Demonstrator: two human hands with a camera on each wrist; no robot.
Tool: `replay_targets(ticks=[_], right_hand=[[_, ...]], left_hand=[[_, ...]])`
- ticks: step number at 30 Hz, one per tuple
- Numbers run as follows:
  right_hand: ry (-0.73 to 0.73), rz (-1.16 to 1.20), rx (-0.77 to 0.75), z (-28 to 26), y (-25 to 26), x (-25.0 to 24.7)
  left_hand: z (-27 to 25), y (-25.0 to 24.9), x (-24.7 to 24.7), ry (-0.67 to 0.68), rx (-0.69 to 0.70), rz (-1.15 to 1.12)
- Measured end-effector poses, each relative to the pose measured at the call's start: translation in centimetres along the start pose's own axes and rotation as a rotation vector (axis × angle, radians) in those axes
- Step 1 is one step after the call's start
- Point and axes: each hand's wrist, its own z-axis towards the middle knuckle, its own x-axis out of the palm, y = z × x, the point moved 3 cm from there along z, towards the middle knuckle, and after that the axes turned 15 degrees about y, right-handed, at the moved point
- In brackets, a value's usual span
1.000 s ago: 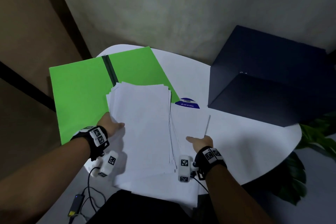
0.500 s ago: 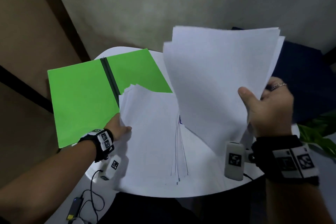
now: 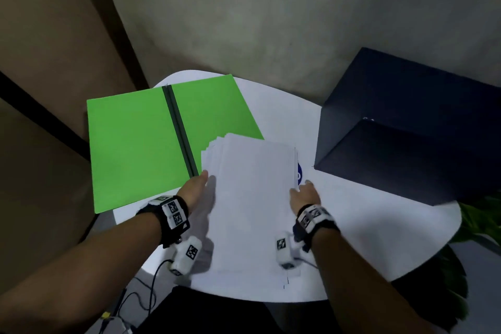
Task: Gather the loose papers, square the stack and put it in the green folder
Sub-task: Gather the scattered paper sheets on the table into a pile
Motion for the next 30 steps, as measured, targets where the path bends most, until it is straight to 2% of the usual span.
replay_targets(ticks=[4,6,8,10,13,17,20,21,24,27,30], right_hand=[[0.046,-0.007,-0.060,-1.7,-0.3,4.5],[-0.034,0.028,0.004,-2.0,-1.2,4.2],[-0.048,0.036,0.012,-2.3,-1.9,3.8],[-0.027,0.155,-0.003,-2.3,-2.3,3.2],[-0.110,0.288,0.074,-2.7,-2.6,1.7],[-0.086,0.171,0.004,-2.8,-2.1,1.9],[-0.114,0.045,0.014,-2.7,-1.4,2.1],[-0.106,-0.007,0.023,-2.6,-1.2,2.4],[0.042,-0.078,-0.037,-2.5,-0.7,4.2],[0.039,0.096,-0.089,-2.4,-1.3,3.7],[-0.006,0.253,-0.114,-2.6,-2.1,1.1]], left_hand=[[0.2,-0.5,1.8,-0.045,0.010,0.192],[-0.1,-1.5,1.7,-0.064,0.008,0.274],[-0.1,-2.1,1.1,-0.096,0.003,0.290],[-0.1,-2.4,1.0,-0.097,-0.001,0.271],[0.1,-2.2,1.2,-0.072,-0.005,0.245],[0.8,-1.7,1.3,0.008,0.017,0.203],[1.0,-1.9,1.2,0.049,0.022,0.263],[0.8,-2.1,1.3,0.017,0.008,0.271],[0.5,-2.8,1.5,-0.072,-0.047,0.365],[0.1,-3.4,1.4,-0.115,0.035,0.429],[-1.8,-4.3,0.9,-0.053,0.245,0.252]])
